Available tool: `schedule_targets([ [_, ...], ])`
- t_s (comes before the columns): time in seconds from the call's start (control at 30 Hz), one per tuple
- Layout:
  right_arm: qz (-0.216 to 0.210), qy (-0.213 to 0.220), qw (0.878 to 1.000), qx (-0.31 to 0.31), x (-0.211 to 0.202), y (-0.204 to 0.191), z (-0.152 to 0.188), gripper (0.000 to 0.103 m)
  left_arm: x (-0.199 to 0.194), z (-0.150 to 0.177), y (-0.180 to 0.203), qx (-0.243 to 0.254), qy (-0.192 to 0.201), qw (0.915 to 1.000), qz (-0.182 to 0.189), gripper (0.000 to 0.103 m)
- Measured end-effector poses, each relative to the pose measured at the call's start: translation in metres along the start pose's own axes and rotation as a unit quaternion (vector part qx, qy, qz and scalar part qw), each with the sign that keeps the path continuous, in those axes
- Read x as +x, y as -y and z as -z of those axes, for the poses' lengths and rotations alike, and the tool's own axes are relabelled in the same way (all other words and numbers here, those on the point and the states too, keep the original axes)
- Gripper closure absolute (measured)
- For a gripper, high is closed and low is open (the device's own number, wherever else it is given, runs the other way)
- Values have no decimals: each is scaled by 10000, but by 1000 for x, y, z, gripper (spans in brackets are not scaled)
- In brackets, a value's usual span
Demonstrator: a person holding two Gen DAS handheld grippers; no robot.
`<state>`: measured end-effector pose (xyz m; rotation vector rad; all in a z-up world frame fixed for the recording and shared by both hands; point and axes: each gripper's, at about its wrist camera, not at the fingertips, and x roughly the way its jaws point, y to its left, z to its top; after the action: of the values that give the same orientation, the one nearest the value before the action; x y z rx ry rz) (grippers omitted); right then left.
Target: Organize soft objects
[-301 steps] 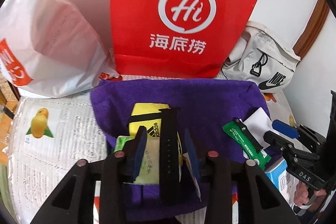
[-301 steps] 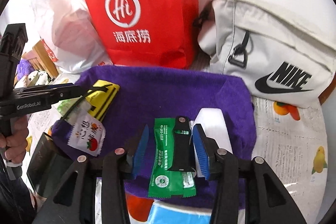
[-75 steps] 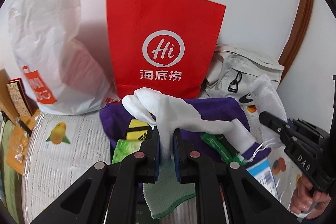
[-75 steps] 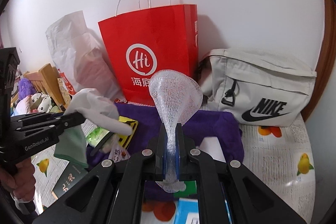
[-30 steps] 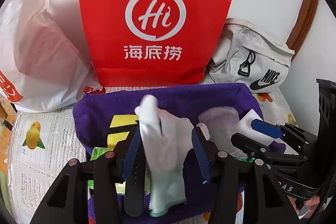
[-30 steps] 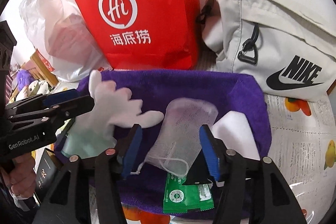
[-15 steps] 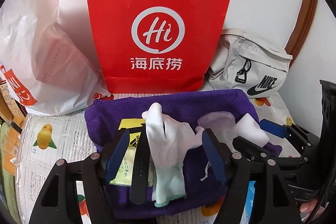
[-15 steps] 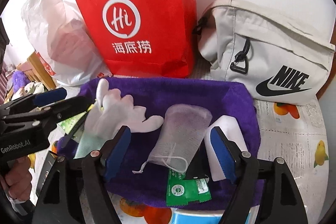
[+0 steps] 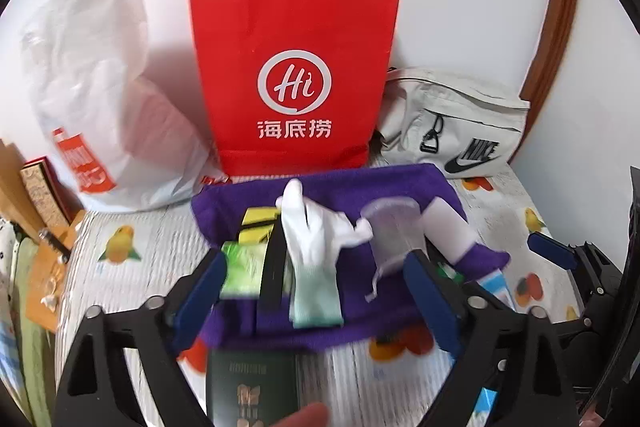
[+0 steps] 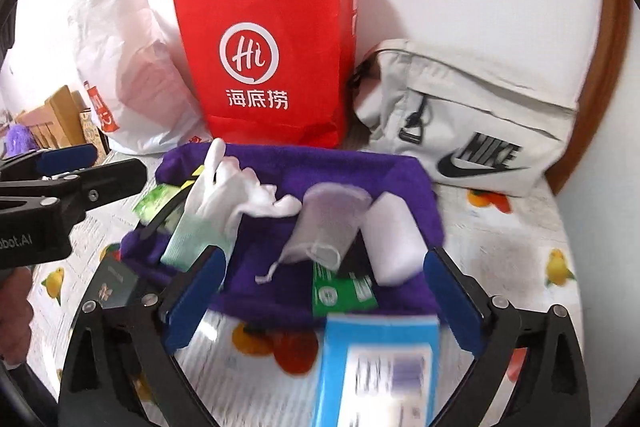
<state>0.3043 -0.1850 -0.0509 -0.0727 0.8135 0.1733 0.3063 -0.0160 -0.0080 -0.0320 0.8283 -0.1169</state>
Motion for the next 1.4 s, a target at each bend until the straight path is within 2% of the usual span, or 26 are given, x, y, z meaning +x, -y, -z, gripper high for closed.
schedule_targets([
  [0.27,-26,130,9991,397,-79,-9,42,4,-75,46,-4,-253,187,9995,82,3],
  [0.4,115,161,9989,426,-111,-15,64,4,-108,74,-1,-266,291,9992,-46,3],
  [0.7,245,389,9979,466,-179,-21,124,4,-164,136,14,-240,535,9983,-56,3],
  [0.97,273,479,9965,628,-204,-17,155,4,-185,173,24,-218,505,9985,-33,3],
  [1.4,174,586,9962,617,-219,-25,162,4,-202,182,30,-139,608,9980,-63,3],
])
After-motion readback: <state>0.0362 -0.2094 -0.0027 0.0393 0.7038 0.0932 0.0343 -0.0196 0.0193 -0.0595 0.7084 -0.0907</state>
